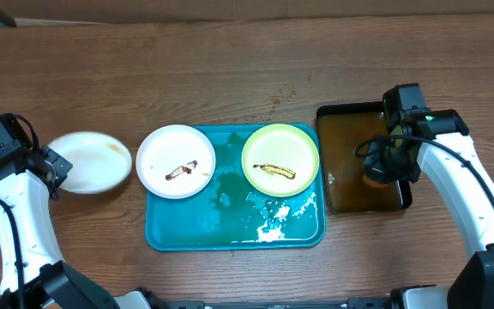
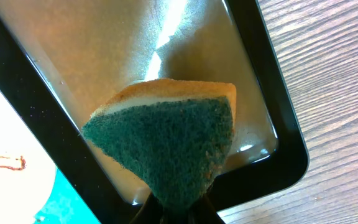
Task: Clean dirty plates on tray and stack at the side
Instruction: 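Lift the cleaned white plate off the tray and place it left on table, then move left gripper to the back white plate and grip its rim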
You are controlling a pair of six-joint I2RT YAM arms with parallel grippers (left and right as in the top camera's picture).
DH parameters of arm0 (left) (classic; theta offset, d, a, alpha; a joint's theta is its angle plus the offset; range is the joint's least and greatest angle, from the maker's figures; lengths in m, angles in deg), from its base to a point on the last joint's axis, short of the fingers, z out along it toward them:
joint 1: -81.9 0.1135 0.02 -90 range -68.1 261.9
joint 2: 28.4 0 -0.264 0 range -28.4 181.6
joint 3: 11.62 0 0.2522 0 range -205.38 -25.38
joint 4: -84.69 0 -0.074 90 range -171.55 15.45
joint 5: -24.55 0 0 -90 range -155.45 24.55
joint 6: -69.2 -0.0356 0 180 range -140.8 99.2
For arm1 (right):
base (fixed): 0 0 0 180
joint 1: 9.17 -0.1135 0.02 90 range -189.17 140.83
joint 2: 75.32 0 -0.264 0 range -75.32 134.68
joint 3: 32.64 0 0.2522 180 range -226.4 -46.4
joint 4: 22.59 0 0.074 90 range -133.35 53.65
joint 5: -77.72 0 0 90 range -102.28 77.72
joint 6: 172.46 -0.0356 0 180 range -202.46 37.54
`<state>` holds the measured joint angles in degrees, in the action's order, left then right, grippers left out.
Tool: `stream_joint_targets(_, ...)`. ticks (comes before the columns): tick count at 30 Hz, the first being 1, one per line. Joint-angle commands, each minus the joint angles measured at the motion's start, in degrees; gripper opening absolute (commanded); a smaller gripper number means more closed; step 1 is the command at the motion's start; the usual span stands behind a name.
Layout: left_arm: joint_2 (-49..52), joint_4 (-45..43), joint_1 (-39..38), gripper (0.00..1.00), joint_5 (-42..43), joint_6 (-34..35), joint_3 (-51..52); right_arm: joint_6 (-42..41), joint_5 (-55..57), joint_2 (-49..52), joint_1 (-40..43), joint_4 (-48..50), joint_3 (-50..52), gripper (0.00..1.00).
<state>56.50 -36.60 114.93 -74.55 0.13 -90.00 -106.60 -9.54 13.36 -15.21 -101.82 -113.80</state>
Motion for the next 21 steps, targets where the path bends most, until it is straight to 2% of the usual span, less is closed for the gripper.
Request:
stream_joint_targets(1, -0.1, -0.2, -0.1, 0.43, 1.2, 0.9, -1.3, 0.2, -0.3, 0.2, 0.1, 0.3, 0.0, 0.04)
stream_joint_targets(4, -0.5, -0.2, -0.2, 0.54, 4.6, 0.6, -1.4, 0.2, -0.3, 0.2, 0.1, 0.3, 0.0, 0.04)
stream_joint_targets(8, -1.6, -1.1, -2.0, 0.57, 11.6, -2.1, -1.7, 0.2, -0.3, 0.2, 0.1, 0.3, 0.0, 0.04)
stream_joint_targets(12, -1.9, -3.5, -6.7, 0.61, 20.7, -9.4, -1.7, 0.2, -0.3, 0.2, 0.1, 0.3, 0.0, 0.04)
stream_joint_targets(15, -1.4, -5.3, -11.7, 0.68, 20.8, -14.4, -1.6, 0.2, -0.3, 0.2, 0.1, 0.2, 0.0, 0.04)
stream_joint_targets(21, 2.6, -8.8, -17.4, 0.70, 20.1, -18.4, -1.5, 0.2, -0.3, 0.2, 0.1, -0.2, 0.0, 0.04)
